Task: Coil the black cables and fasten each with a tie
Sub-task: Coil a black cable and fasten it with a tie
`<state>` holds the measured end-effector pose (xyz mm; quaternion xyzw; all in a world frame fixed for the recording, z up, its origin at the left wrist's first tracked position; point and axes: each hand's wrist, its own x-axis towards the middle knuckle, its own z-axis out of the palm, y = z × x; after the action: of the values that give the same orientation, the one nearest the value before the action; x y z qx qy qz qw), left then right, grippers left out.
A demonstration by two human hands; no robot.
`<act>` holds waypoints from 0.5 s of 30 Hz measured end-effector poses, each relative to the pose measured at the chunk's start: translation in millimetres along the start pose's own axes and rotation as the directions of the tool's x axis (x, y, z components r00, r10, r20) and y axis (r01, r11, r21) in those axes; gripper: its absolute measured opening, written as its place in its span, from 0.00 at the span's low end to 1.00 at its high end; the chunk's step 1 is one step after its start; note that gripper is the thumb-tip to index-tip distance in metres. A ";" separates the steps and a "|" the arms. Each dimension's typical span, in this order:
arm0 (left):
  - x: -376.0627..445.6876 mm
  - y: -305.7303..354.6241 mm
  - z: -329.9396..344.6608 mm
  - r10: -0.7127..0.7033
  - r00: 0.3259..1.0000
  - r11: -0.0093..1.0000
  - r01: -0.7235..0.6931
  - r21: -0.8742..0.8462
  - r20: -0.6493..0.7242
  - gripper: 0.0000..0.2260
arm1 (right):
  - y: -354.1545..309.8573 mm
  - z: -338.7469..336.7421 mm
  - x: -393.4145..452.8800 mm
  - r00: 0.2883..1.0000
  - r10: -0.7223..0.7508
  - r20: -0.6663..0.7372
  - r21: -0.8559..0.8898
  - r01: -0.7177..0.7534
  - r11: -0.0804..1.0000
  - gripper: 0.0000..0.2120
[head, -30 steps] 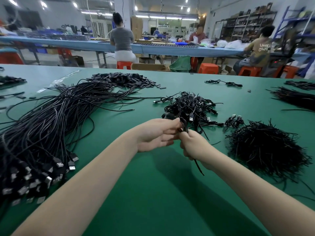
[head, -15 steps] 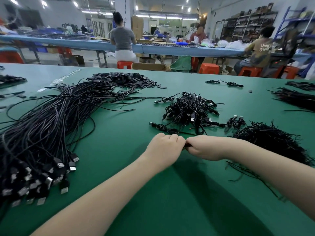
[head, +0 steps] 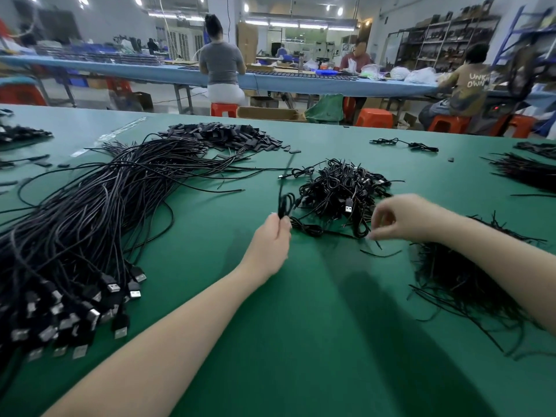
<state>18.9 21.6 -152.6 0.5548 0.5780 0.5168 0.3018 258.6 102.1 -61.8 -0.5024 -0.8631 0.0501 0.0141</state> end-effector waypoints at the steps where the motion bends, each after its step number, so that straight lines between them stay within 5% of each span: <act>1: 1.0 -0.7 -0.1 -0.032 0.999 0.996 0.032 -0.086 -0.005 0.12 | 2.5 9.1 -2.4 0.994 -0.010 0.109 0.077 0.001 0.997 0.11; 7: 2.2 -1.2 -3.6 -0.098 0.994 0.987 0.102 -0.126 0.038 0.12 | 2.1 41.2 -4.2 0.996 0.060 0.065 0.171 -0.070 0.983 0.07; 11: 1.9 1.6 -9.7 -0.103 0.988 0.977 0.122 -0.173 0.111 0.11 | -5.0 44.2 -5.1 0.991 0.007 0.136 -0.073 0.003 0.997 0.07; 15: 1.3 2.5 -12.3 -0.103 0.985 0.967 0.133 -0.218 0.142 0.10 | -20.6 44.8 -14.3 0.980 -0.096 -0.177 0.162 0.126 0.979 0.03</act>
<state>8.1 19.2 -146.4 0.5135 0.5267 0.5234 0.4301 244.5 76.4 -104.0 -0.4526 -0.8780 0.0811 0.1329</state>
